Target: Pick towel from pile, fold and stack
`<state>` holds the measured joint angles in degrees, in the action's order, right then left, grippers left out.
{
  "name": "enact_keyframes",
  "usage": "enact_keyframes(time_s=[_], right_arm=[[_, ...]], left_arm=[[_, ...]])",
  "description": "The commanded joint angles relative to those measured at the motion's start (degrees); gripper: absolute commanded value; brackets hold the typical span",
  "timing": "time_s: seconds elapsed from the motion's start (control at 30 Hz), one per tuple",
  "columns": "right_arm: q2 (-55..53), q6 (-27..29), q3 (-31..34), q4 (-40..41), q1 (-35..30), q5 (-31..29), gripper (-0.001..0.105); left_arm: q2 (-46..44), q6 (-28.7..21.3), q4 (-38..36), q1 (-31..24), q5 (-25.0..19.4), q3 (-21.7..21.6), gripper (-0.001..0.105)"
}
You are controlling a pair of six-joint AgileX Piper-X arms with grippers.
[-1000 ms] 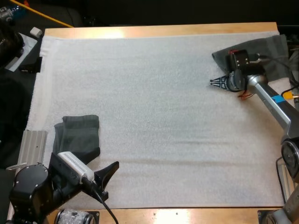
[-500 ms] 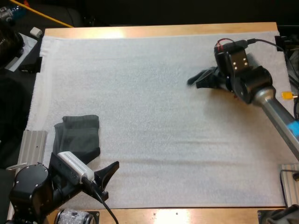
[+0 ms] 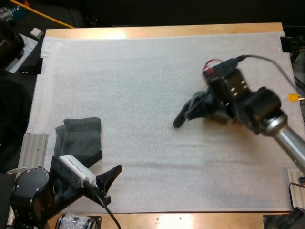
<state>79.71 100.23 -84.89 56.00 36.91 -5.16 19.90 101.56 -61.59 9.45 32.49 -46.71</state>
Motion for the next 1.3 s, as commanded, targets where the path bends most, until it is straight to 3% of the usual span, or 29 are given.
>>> enact_keyframes(time_s=[0.0, 0.17, 0.47, 0.5, 0.57, 0.7, 0.87, 0.93, 0.97, 1.1, 1.13, 1.2, 1.27], right_arm=[[-1.15, -3.23, -0.45, 1.13, 5.04, 3.60, 0.000], [-0.43, -5.99, 0.17, 2.17, 8.78, 4.03, 0.000], [0.88, -5.55, 6.65, 3.96, 7.12, 1.78, 0.001], [1.13, -6.02, 7.33, 4.18, 6.70, 1.36, 0.006], [1.11, -6.38, 8.05, 3.79, 7.03, 2.33, 0.002], [2.18, -7.51, 13.81, 7.33, 6.80, 2.75, 0.000], [2.44, -8.22, 15.42, 13.05, 6.74, 1.72, 0.001], [2.39, -8.66, 15.57, 13.64, 6.80, 1.25, 0.011], [2.28, -9.09, 15.48, 13.97, 6.74, 1.03, 0.020], [1.82, -9.54, 15.39, 13.74, 7.05, 0.28, 0.076], [1.42, -9.64, 15.39, 13.84, 7.27, -0.02, 0.085], [0.77, -9.92, 15.55, 14.14, 7.68, -1.29, 0.085], [0.15, -10.28, 15.48, 14.40, 7.49, -3.29, 0.076]], left_arm=[[0.03, 0.15, -0.36, 0.43, 0.68, -0.25, 0.062], [0.10, 0.18, -0.34, 0.39, 0.75, -0.24, 0.062], [-0.09, 0.18, -0.54, 0.40, 0.62, -0.30, 0.062], [-0.11, 0.29, -0.41, 0.26, 0.69, -0.34, 0.062], [0.24, 0.29, -0.75, 0.34, 0.62, -0.27, 0.062], [0.17, 0.26, -0.92, 0.40, 0.61, -0.24, 0.062], [0.18, 0.21, -0.85, 0.37, 0.53, -0.26, 0.062], [0.13, 0.19, -0.75, 0.42, 0.58, -0.28, 0.062], [0.38, 0.17, -0.80, 0.42, 0.60, -0.24, 0.062], [0.16, 0.15, -1.01, 0.49, 0.71, -0.21, 0.062], [0.32, 0.14, -1.07, 0.45, 0.68, -0.28, 0.063], [0.31, 0.24, -0.99, 0.42, 0.71, -0.14, 0.062], [0.06, 0.08, -1.11, 0.36, 0.79, -0.29, 0.062]])
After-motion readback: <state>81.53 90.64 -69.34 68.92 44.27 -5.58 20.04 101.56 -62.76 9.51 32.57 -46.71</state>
